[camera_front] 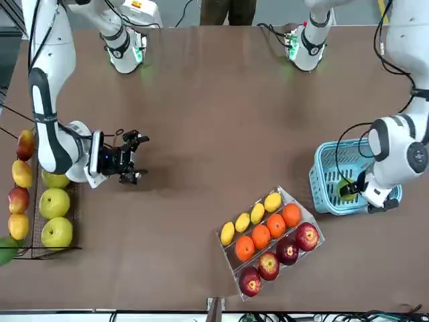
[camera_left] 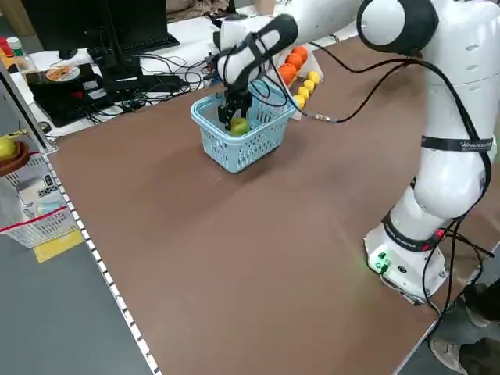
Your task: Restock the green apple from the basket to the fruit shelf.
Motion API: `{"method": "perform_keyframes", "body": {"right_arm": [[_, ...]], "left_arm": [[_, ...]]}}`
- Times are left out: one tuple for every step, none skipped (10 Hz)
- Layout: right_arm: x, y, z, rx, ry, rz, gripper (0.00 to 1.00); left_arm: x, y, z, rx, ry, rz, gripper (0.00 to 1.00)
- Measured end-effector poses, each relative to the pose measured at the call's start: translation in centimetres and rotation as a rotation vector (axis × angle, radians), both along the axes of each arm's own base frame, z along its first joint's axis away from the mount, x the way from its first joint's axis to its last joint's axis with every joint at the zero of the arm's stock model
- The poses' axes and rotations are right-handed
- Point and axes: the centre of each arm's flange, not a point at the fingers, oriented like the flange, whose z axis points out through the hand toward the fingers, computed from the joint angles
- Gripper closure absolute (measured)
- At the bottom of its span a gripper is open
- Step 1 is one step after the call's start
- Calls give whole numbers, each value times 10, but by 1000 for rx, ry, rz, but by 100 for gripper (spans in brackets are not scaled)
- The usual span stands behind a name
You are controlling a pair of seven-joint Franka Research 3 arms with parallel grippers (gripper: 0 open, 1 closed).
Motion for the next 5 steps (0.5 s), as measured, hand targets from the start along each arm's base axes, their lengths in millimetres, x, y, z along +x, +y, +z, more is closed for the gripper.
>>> {"method": "perform_keyframes", "body": {"right_arm": [[0, 0, 0, 0, 1, 0, 0], [0, 0, 0, 0, 1, 0, 0], [0, 0, 0, 0, 1, 0, 0], [0, 0, 0, 0, 1, 1, 0], [0, 0, 0, 0, 1, 1, 0]], "left_arm": [[3, 1, 30, 0, 14, 0, 18], [5, 1, 56, 1, 21, -1, 18], [5, 1, 76, 2, 22, -1, 18], [4, 1, 92, 3, 21, -1, 18], [1, 0, 112, -2, 19, 2, 18]]}}
